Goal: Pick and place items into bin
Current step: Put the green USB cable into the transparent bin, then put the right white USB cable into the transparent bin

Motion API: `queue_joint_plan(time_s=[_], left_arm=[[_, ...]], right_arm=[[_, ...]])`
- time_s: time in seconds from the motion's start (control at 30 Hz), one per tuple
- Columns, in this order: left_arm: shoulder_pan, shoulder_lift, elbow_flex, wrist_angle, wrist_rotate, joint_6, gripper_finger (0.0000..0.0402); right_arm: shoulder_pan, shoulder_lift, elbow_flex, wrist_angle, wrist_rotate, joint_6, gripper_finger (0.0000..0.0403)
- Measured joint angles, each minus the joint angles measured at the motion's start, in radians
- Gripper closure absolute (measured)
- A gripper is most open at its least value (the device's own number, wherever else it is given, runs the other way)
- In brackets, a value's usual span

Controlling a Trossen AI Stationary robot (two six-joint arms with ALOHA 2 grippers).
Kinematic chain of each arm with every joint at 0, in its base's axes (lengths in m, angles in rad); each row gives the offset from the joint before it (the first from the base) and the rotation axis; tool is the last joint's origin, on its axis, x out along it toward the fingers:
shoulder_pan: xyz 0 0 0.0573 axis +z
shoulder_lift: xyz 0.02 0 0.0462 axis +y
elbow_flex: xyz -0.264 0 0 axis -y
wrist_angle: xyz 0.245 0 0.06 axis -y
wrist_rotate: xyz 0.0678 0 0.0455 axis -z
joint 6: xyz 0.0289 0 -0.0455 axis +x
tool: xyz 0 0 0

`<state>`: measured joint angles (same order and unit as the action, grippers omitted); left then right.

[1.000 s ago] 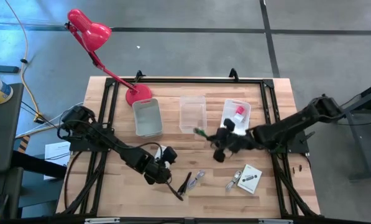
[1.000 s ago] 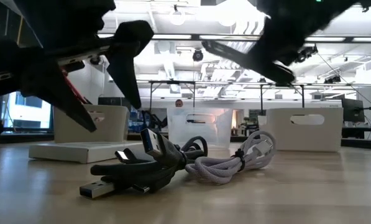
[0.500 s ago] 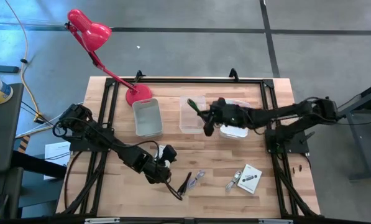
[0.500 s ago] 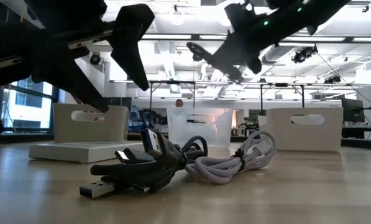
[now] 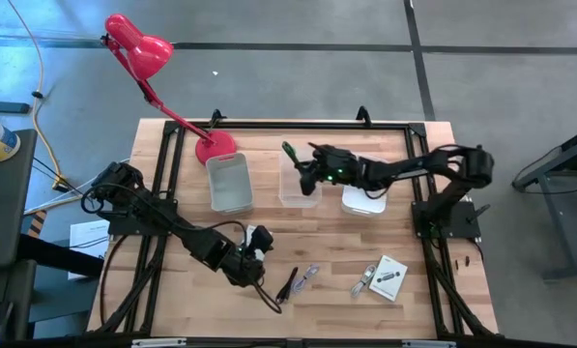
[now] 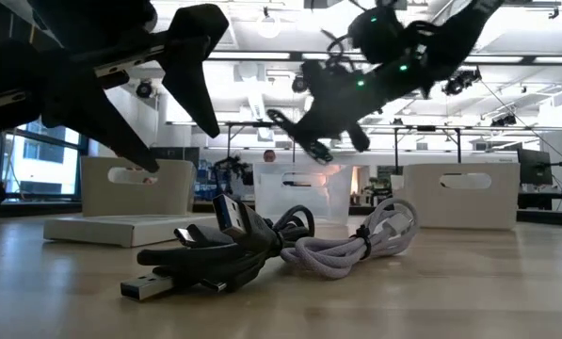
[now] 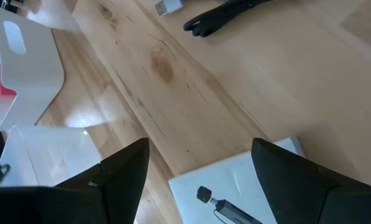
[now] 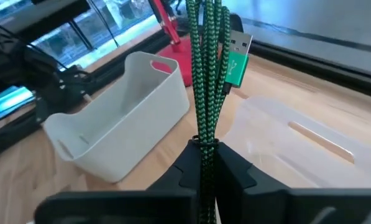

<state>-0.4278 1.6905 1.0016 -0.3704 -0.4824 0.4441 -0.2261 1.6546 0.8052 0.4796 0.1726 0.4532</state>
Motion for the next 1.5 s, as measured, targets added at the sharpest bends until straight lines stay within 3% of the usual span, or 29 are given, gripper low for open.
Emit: queue_joint_plan(time_s=[0.13,0.37,0.67,0.77,1.07,1.27,1.5], left_arm=[[0.000,0.000,0.000,0.000,0.000,-0.004,0.0131],[-0.011,0.000,0.000,-0.039,-0.008,-0.029,0.0131],[-0.014,0.000,0.000,-0.056,-0.016,-0.033,0.0131],[-0.014,0.000,0.000,-0.056,-0.016,-0.033,0.0131],[-0.013,-0.003,0.000,-0.043,-0.024,-0.031,0.0131],[-0.012,-0.003,0.000,-0.039,-0.028,-0.030,0.0131],[-0.011,-0.004,0.000,0.008,-0.045,0.005,0.0131]], right_arm=[[-0.004,0.070,0.114,-0.098,0.001,0.006,0.0384],[0.000,0.141,0.297,-0.437,0.095,0.018,0.0346],[0.017,0.143,0.308,-0.478,0.132,0.010,0.0381],[0.032,0.138,0.308,-0.478,0.113,-0.063,0.0388],[0.122,-0.001,0.307,-0.551,0.108,-0.287,0.0376],[0.213,-0.125,0.307,-0.842,0.105,-0.330,0.0364],[0.378,-0.194,0.307,-1.108,0.050,-0.271,0.0354]])
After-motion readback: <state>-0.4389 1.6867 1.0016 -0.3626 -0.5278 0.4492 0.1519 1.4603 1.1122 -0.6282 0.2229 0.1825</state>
